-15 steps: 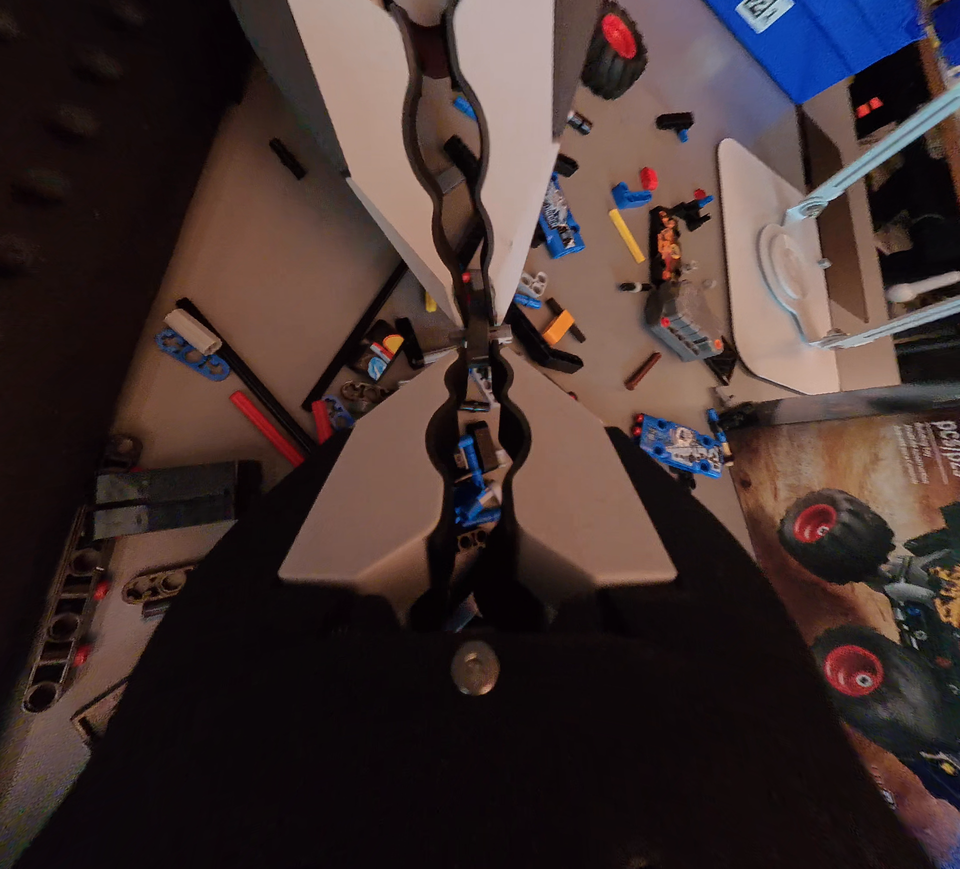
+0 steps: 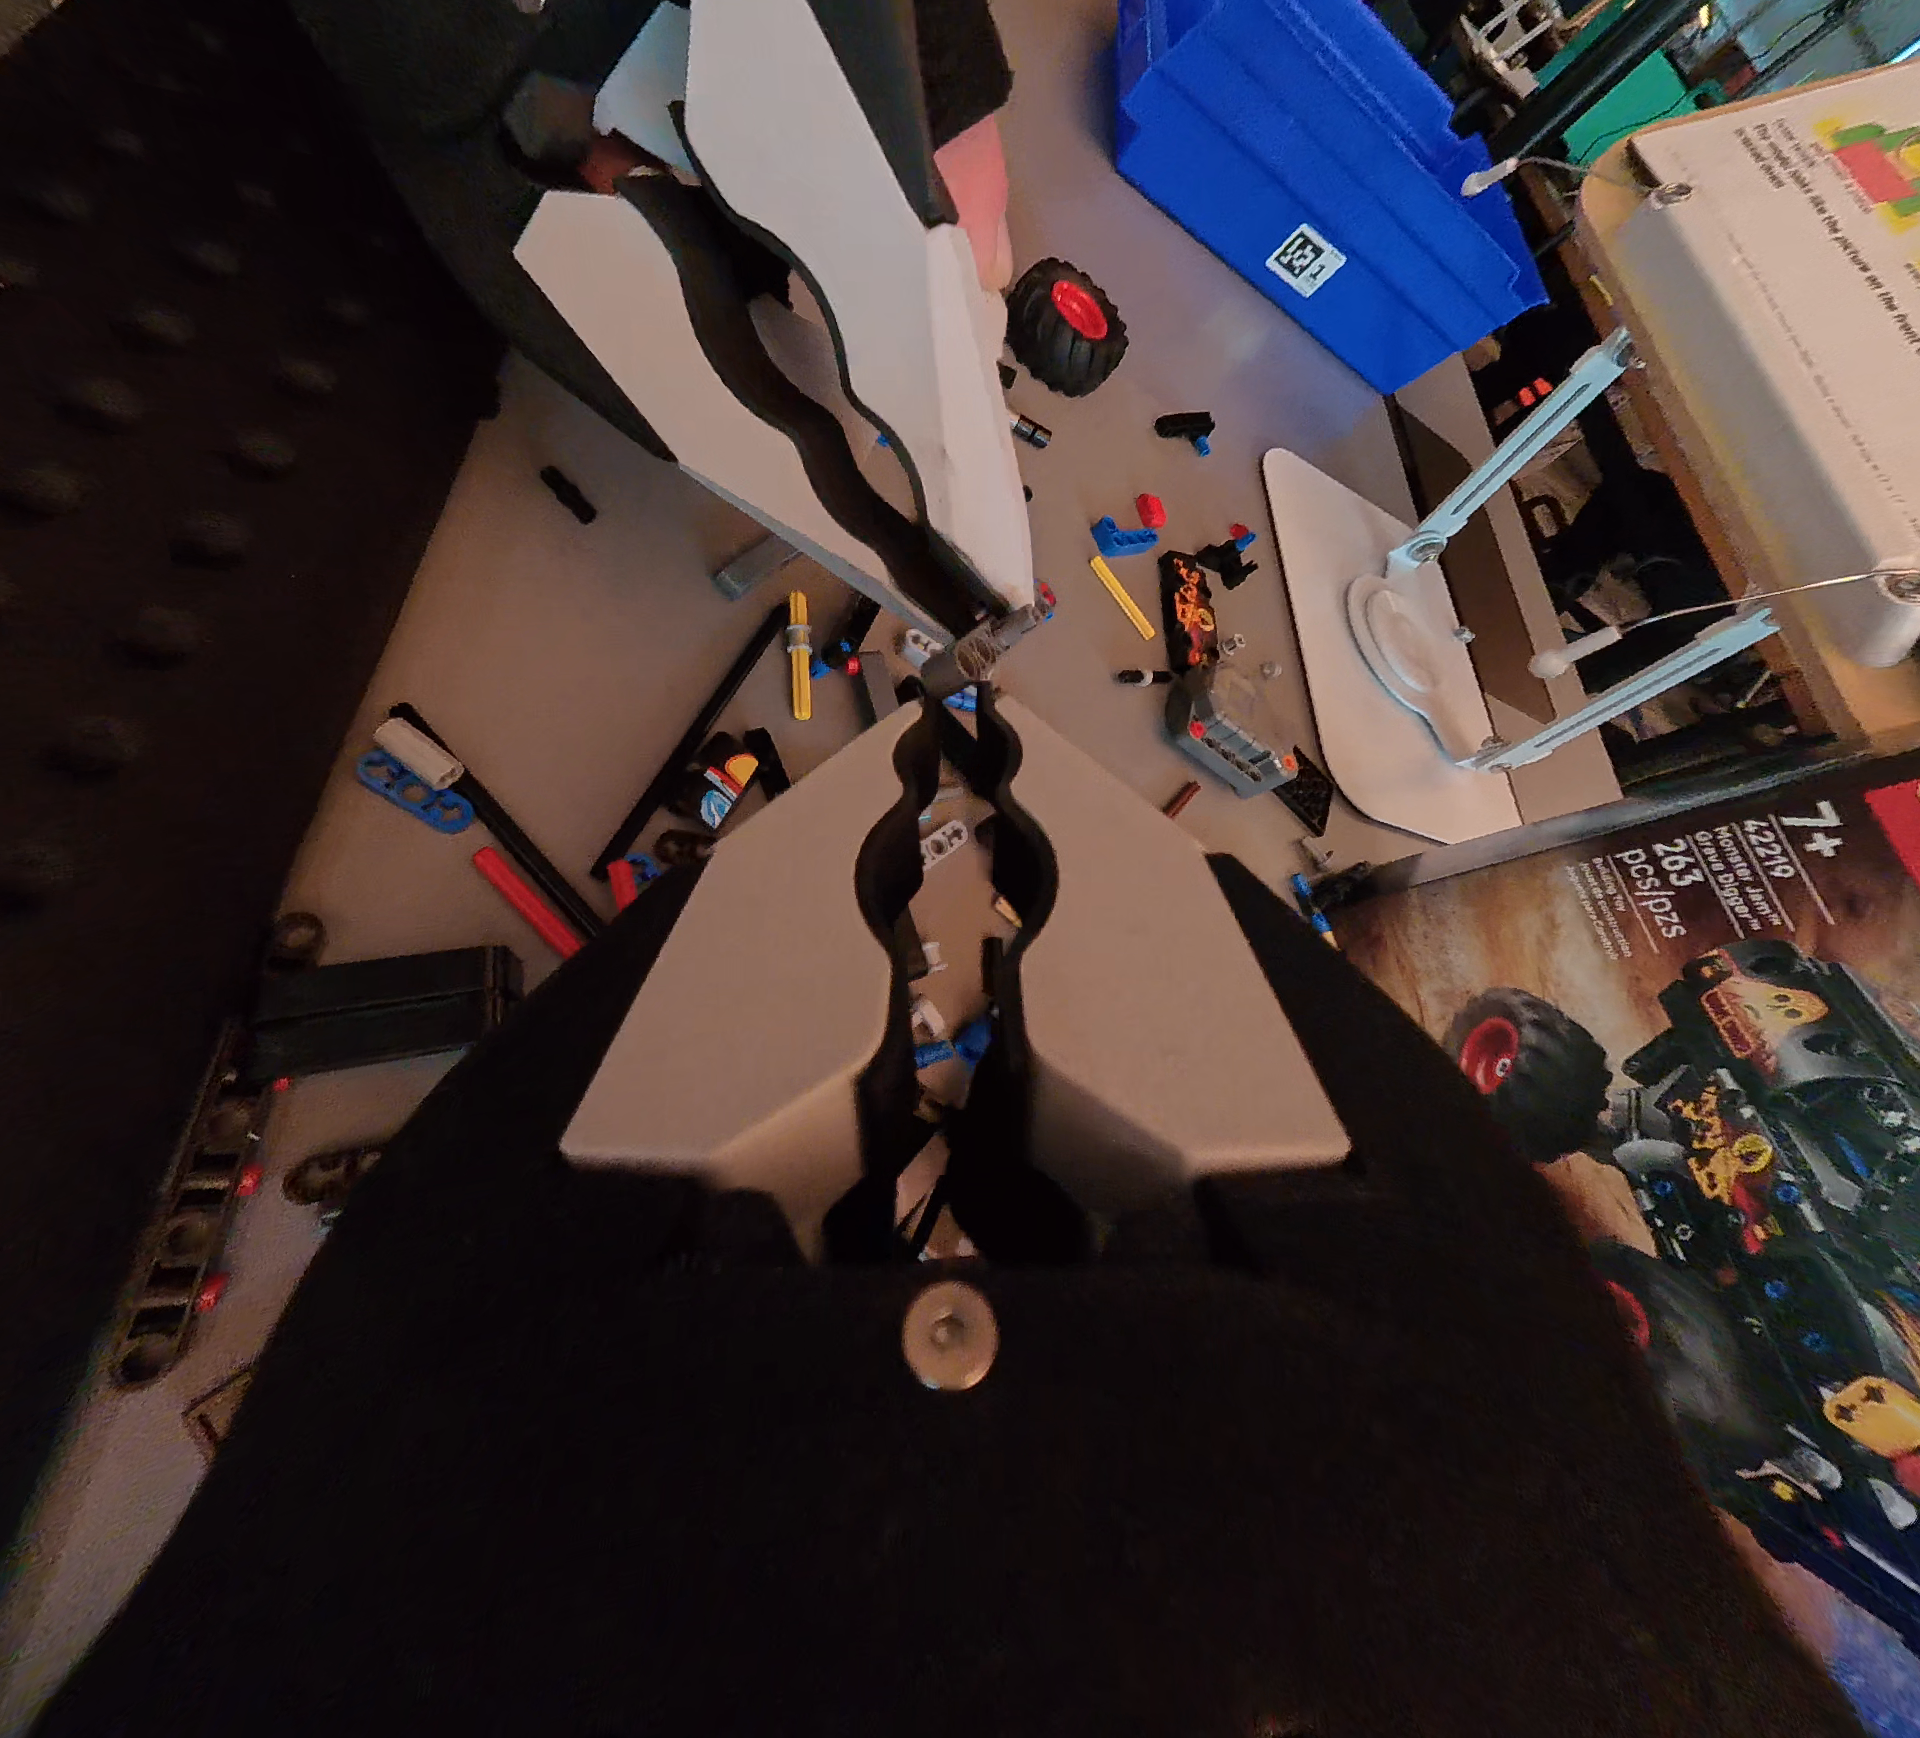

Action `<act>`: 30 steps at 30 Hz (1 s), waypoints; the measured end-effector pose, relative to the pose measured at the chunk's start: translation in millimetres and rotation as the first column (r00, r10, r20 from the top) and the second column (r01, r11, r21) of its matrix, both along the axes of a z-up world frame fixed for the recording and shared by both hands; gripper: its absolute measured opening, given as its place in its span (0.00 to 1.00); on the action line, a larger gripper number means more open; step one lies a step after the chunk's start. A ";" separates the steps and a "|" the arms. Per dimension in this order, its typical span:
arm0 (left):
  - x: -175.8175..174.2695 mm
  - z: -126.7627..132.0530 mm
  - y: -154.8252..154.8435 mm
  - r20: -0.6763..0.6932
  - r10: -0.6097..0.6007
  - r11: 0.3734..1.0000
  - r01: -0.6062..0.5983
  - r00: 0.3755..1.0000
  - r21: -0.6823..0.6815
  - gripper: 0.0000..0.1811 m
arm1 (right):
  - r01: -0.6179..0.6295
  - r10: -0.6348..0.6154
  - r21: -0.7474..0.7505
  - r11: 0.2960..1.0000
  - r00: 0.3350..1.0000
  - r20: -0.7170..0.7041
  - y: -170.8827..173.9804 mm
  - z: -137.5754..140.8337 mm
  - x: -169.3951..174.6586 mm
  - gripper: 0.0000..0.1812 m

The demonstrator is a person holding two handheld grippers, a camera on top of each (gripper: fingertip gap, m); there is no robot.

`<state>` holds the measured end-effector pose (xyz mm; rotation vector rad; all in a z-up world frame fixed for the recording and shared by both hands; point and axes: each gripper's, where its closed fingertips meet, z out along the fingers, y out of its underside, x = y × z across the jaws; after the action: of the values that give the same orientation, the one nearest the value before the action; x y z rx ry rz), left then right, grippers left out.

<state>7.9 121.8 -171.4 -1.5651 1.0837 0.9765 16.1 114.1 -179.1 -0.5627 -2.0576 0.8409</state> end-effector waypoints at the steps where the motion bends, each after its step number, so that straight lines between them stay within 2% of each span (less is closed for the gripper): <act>1: 0.8 1.7 0.2 -0.014 -0.001 1.000 0.001 1.000 0.011 0.03 | 0.000 0.000 -0.004 1.000 1.000 -0.005 0.0 1.7 0.4 0.02; 14: 5.9 9.5 0.4 0.027 -0.028 0.999 0.027 0.999 0.038 0.03 | -0.023 0.019 -0.091 0.996 0.999 -0.042 -1.2 17.4 5.2 0.08; 22: 4.0 8.9 1.4 -0.003 -0.012 0.999 0.012 1.000 0.042 0.03 | -0.026 0.021 -0.141 0.990 0.999 -0.033 -3.5 21.5 6.3 0.11; 27: 0.1 7.2 1.9 0.007 0.001 1.000 -0.001 1.000 0.031 0.03 | 0.003 -0.004 -0.133 0.991 1.000 -0.005 -2.5 16.8 4.1 0.05; 30: 0.7 12.6 1.5 0.074 -0.016 0.999 0.012 0.997 0.047 0.03 | 0.000 -0.002 -0.183 0.983 1.000 -0.010 -0.3 21.1 4.6 0.04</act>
<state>8.6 123.3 -158.8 -1.5419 1.0119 0.9203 20.7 113.8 -158.0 -0.6576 -1.9822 1.0371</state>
